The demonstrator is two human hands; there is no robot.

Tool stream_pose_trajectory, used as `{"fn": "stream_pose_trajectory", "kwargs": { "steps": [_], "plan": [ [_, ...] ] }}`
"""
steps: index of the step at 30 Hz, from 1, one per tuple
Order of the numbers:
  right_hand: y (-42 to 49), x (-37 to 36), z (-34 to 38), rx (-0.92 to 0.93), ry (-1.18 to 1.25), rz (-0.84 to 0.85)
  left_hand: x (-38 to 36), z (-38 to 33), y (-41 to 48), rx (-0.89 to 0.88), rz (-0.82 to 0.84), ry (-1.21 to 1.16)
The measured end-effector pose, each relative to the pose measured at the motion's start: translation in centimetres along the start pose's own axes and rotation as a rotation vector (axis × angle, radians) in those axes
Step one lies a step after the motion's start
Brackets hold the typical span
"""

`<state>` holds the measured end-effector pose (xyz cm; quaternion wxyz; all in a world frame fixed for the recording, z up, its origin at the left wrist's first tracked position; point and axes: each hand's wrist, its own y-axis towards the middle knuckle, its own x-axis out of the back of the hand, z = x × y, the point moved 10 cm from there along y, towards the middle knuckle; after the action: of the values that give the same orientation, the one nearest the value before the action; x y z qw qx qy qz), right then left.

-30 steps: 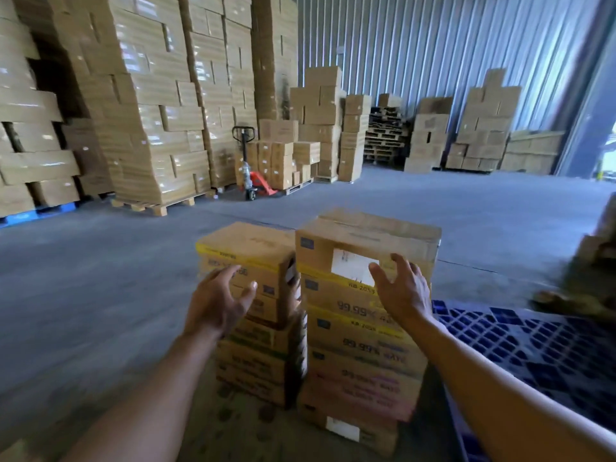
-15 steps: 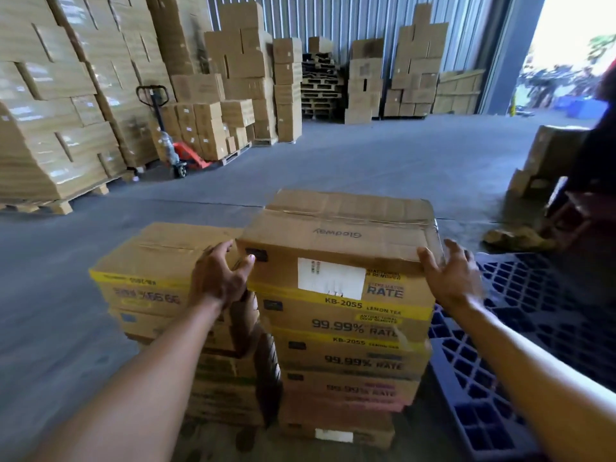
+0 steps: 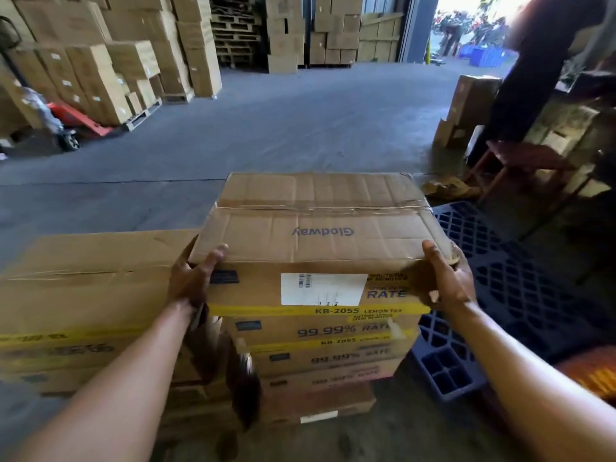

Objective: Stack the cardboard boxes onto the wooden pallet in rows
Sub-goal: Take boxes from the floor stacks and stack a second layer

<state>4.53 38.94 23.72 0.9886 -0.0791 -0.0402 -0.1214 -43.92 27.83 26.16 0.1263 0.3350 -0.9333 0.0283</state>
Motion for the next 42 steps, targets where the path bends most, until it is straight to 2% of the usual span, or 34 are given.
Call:
{"fn": "stream_pose_trajectory", "kwargs": {
  "steps": [5,10,14,20,23,27,29,33,42],
  "plan": [
    [0.1,-0.5,0.0,-0.059,0.113,-0.003,-0.2,0.6,0.7,0.106,0.132,-0.085],
    [0.3,-0.7,2.7,-0.013,0.14,0.085,1.0,-1.7,-1.9,0.099,0.077,-0.182],
    [0.4,-1.0,7.3,0.081,0.156,0.179,3.1,-6.2,-4.5,0.016,0.012,-0.21],
    [-2.2,-1.1,12.7,0.18,0.144,0.359,7.8,-9.7,-12.9,-0.013,-0.178,-0.287],
    [-3.6,-1.0,13.4,0.17,0.159,0.439,10.5,-10.0,-19.2,-0.017,-0.302,-0.308],
    [-7.7,-2.0,13.5,0.172,0.193,0.647,14.0,-8.9,-29.5,0.01,-0.461,-0.312],
    [-10.6,-2.8,13.5,0.196,0.185,0.753,15.6,-7.9,-34.9,0.051,-0.518,-0.323],
    [-17.6,-5.3,12.7,0.205,0.179,0.935,19.7,-6.4,-46.5,0.092,-0.765,-0.332],
    [-38.5,-10.7,10.0,0.313,0.113,1.263,27.5,-6.3,-70.6,0.08,-1.19,-0.39]
  ]
}}
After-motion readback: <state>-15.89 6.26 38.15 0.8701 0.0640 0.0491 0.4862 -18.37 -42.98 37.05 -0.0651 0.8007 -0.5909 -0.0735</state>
